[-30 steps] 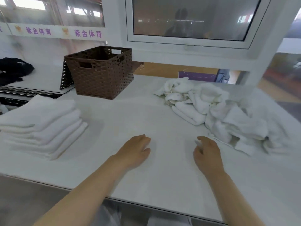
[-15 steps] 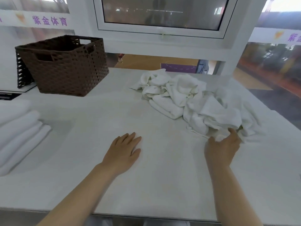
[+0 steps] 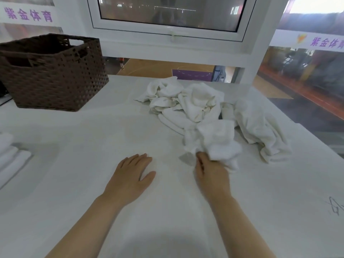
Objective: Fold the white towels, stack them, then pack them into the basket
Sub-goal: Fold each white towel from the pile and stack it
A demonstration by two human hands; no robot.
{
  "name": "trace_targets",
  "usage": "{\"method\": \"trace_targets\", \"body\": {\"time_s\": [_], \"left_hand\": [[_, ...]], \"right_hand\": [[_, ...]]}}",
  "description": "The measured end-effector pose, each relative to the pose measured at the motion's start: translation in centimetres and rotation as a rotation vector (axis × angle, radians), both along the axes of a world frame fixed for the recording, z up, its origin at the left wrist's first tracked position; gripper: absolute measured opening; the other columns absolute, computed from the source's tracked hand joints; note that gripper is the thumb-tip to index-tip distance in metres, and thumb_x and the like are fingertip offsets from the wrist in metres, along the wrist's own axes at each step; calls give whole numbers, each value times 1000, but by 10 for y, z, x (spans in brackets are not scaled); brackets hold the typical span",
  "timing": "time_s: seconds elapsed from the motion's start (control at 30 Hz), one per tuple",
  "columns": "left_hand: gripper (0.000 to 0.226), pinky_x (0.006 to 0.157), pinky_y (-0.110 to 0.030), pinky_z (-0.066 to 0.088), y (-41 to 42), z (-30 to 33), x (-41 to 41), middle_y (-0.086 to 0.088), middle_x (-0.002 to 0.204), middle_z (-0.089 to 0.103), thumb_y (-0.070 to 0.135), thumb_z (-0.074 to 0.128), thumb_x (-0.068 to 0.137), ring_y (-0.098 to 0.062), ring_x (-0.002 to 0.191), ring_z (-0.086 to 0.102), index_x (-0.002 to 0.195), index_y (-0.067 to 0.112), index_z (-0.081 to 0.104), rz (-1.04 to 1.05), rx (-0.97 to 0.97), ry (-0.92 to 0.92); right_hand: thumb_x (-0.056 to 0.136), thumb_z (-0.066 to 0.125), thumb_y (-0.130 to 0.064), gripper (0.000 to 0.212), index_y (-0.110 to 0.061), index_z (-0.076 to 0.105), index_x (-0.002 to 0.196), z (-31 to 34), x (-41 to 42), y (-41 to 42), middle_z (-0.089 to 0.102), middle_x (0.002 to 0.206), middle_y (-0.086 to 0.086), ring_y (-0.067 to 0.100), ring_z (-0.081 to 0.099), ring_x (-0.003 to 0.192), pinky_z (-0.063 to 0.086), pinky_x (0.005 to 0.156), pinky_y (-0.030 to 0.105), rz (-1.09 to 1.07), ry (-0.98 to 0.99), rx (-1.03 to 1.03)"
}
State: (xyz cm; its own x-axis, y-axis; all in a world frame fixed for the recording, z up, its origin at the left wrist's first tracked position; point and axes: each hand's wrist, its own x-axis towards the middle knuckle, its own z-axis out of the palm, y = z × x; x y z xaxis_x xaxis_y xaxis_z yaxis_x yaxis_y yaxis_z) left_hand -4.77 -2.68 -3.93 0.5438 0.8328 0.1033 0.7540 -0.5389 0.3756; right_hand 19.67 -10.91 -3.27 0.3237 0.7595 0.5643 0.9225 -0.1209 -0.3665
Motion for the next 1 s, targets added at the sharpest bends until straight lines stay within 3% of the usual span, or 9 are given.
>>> {"method": "trace_targets", "body": {"time_s": [0.07, 0.13, 0.27, 0.43, 0.57, 0.63, 0.7, 0.83, 1.0], "left_hand": [[61, 117, -26, 20, -1, 4, 0, 22, 147, 40, 65, 36, 92, -5, 140, 33, 144, 33, 43, -3, -2, -121], [47, 107, -32, 40, -3, 12, -1, 26, 130, 56, 60, 45, 92, -3, 123, 51, 131, 36, 56, -33, -133, -333], [48, 106, -56, 43, -11, 19, -2, 1, 126, 66, 54, 67, 82, -21, 122, 59, 123, 29, 66, -99, -756, -889], [31, 97, -63, 45, -5, 11, 6, -1, 109, 71, 44, 58, 87, -28, 106, 65, 112, 28, 69, -7, -520, -879], [29, 97, -52, 49, -9, 15, 21, -2, 108, 71, 40, 65, 83, -25, 105, 66, 110, 31, 65, -1, -575, -1002], [31, 94, -51, 50, -9, 18, 29, -7, 106, 72, 37, 67, 83, -30, 104, 67, 113, 27, 65, 9, -621, -1055], [19, 88, -54, 51, -8, 20, 35, -8, 97, 72, 31, 63, 89, -34, 95, 67, 107, 26, 69, 50, -562, -1045], [23, 82, -42, 49, -5, 21, 31, -2, 101, 72, 19, 51, 92, -25, 96, 66, 100, 24, 72, 104, -524, -1065], [28, 86, -39, 46, 4, 24, 11, -10, 105, 71, 9, 43, 88, -23, 97, 62, 99, 13, 68, 310, -491, -1233]], "right_hand": [[75, 75, -6, 21, -15, 71, 94, -6, -30, 4, 67, 68, 6, 25, 63, 54, 44, 41, 27, 105, -174, 6], [73, 77, -7, 26, -17, 72, 97, -13, -56, 4, 71, 80, 2, 21, 66, 64, 51, 49, 28, 223, -214, -14], [88, 60, -15, 8, -20, 66, 90, -16, -77, 1, 68, 88, -5, 16, 65, 77, 53, 60, 32, 463, -169, -83], [91, 63, -16, 8, -19, 67, 97, -3, -76, -10, 67, 110, -7, 14, 62, 101, 49, 83, 29, 585, -196, 56], [84, 74, -12, 15, -16, 70, 98, 0, -68, -11, 64, 122, -3, 17, 56, 119, 38, 105, 34, 509, -228, 260], [92, 62, -14, 12, -16, 71, 101, 2, -66, -10, 65, 126, 0, 19, 56, 122, 35, 107, 36, 457, -253, 361], [97, 43, -11, 28, -17, 65, 114, 4, -62, -10, 60, 135, 5, 22, 51, 129, 32, 112, 40, 366, -251, 404], [82, 52, -7, 60, -17, 45, 140, 7, -42, -7, 41, 152, 11, 26, 36, 140, 30, 114, 41, 49, -76, 265], [88, 45, -47, 65, -17, 43, 145, -1, -21, -8, 42, 152, 4, 26, 42, 129, 29, 106, 34, -75, 124, 48]]}}
